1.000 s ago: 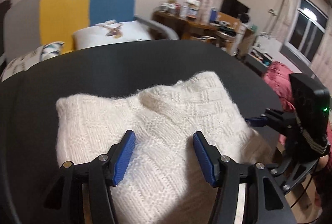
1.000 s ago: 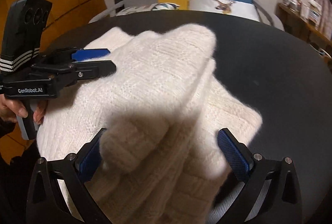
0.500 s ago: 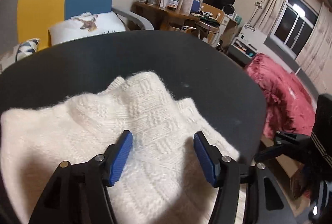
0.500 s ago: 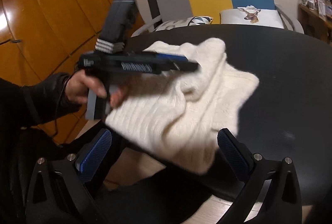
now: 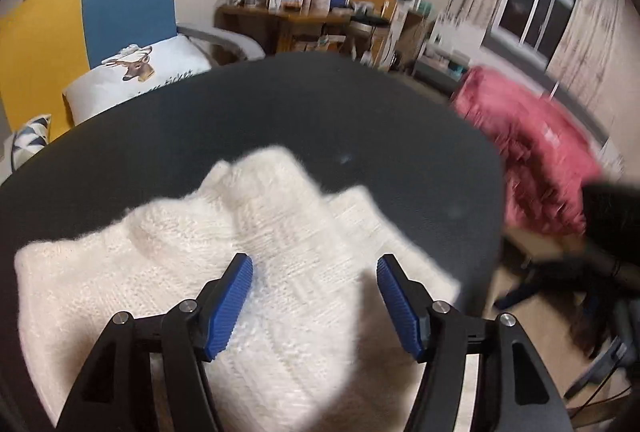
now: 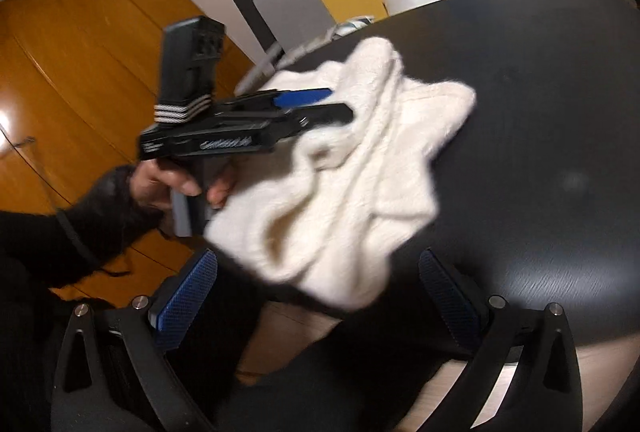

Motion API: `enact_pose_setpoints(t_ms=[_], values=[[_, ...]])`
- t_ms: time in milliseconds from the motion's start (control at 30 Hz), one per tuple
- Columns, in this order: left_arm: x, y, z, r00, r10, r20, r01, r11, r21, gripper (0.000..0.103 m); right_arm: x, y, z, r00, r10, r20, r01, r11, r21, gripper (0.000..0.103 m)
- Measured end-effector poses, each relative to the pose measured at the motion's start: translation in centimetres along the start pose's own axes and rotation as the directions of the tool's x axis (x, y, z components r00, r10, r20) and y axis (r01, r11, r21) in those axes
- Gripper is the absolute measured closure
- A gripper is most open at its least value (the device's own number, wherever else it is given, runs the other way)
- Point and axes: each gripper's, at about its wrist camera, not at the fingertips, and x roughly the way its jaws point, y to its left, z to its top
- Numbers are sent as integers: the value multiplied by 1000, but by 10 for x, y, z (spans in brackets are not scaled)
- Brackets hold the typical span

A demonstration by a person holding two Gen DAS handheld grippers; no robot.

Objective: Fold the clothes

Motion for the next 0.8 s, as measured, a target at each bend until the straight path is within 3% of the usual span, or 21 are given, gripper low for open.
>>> enact_pose_setpoints(t_ms=[67,133,267,367,467,500,567,633,700,800], values=[[-8,4,0,997,-62,40,65,996,-63,38,3,10,-8,1000,6,4,-6,1000,-21,0],[-11,12,-8,994,-85,65,93,986,-138,38,8,19,-13,1000,-8,11,8,999,-47,0],[-23,16,-27,983,-115,140,141,970,-197,38,24,13,-8,1000,-9,4,9,999,-36,0],[-21,9,-32,989,-84,122,101,984,-145,38,38,9,-2,996,69,-50,-70,998,-8,0],[-9,-3,-37,995,-46,85,50,998,-45,37,55,15,-11,965,185,-184,-191,982,-13,0],[-8,-7,-38,996,-32,80,33,999,-15,37,60,16,-15,964,140,-225,-150,988,-28,0],[-8,-11,-33,998,-12,55,12,1000,-4,36,56,14,-17,967,149,-207,-156,988,-20,0],[-23,-5,-29,997,-32,67,35,998,-53,36,48,12,-12,977,119,-178,-118,993,14,0],[-39,1,-27,995,-49,83,58,993,-104,36,36,24,-6,990,14,-139,-22,998,-54,0],[-88,36,-48,980,4,199,50,961,-271,36,25,57,4,989,-136,-65,120,972,-204,0]])
